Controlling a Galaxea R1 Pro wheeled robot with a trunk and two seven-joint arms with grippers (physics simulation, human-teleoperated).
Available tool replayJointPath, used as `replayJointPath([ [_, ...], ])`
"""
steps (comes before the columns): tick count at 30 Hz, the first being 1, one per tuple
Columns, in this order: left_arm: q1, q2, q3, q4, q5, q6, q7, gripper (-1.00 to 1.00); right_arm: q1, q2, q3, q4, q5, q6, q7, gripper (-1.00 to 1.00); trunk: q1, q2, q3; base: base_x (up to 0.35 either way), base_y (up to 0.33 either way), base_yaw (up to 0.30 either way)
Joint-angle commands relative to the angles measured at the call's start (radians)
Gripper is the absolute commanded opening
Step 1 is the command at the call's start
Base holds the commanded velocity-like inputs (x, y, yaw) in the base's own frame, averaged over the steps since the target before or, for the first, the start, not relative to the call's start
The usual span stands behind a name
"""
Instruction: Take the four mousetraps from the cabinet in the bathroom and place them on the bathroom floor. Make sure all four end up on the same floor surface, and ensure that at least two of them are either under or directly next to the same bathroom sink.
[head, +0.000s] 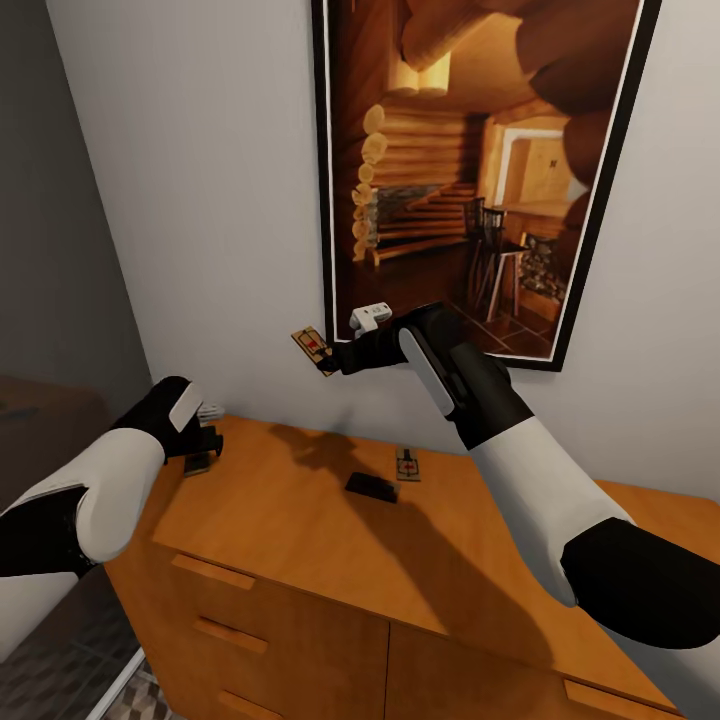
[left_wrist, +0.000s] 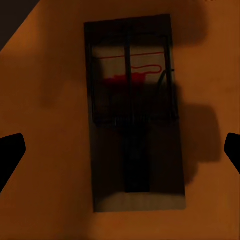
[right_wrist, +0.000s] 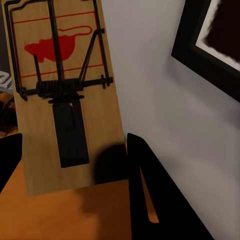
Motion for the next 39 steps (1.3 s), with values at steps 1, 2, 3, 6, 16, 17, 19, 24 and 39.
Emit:
replayJointPath([
  [1, -0.001, 0.000, 0.002, -0.001, 0.010, 0.002, 0.009, 1.00, -0.001, 0.000, 0.000, 0.000, -0.002, 0.004, 0.001, -1.00, 0.000, -0.001, -0.001, 0.000, 0.000, 0.000],
  [2, -0.001, 0.000, 0.002, -0.001, 0.010, 0.002, 0.009, 1.00, -0.001, 0.000, 0.000, 0.000, -0.002, 0.004, 0.001, -1.00, 0.000, -0.001, -0.001, 0.000, 0.000, 0.000],
  [3, -0.001, 0.000, 0.002, -0.001, 0.010, 0.002, 0.009, 1.00, -0.001, 0.000, 0.000, 0.000, -0.002, 0.004, 0.001, -1.00, 0.000, -0.001, -0.001, 0.000, 0.000, 0.000],
  [6, -0.001, 0.000, 0.002, -0.001, 0.010, 0.002, 0.009, 1.00, -0.001, 0.000, 0.000, 0.000, -0.002, 0.004, 0.001, -1.00, 0.000, -0.001, -0.001, 0.000, 0.000, 0.000],
  [16, -0.001, 0.001, 0.002, -0.001, 0.009, 0.002, 0.009, 1.00, -0.001, 0.000, 0.000, 0.000, -0.002, 0.004, 0.001, -1.00, 0.000, -0.001, -0.001, 0.000, 0.000, 0.000],
  [17, -0.001, 0.001, 0.002, -0.001, 0.009, 0.002, 0.009, 1.00, -0.001, 0.000, 0.000, 0.000, -0.002, 0.004, 0.001, -1.00, 0.000, -0.001, -0.001, -0.005, 0.000, 0.000],
  [19, -0.001, 0.001, 0.002, -0.001, 0.009, 0.002, 0.009, 1.00, -0.001, 0.000, 0.000, 0.000, -0.002, 0.004, 0.001, -1.00, 0.000, -0.001, -0.001, -0.033, -0.014, 0.000],
  [24, -0.001, 0.001, 0.002, -0.001, 0.009, 0.002, 0.009, 1.00, -0.001, 0.000, 0.000, 0.000, -0.002, 0.004, 0.001, -1.00, 0.000, -0.001, -0.001, -0.119, -0.062, 0.000],
  [39, -0.001, 0.004, 0.004, -0.003, 0.009, 0.002, 0.009, 1.00, -0.001, 0.000, -0.001, 0.000, -0.003, 0.004, 0.002, -1.00, 0.000, -0.001, -0.001, -0.021, -0.009, 0.000],
])
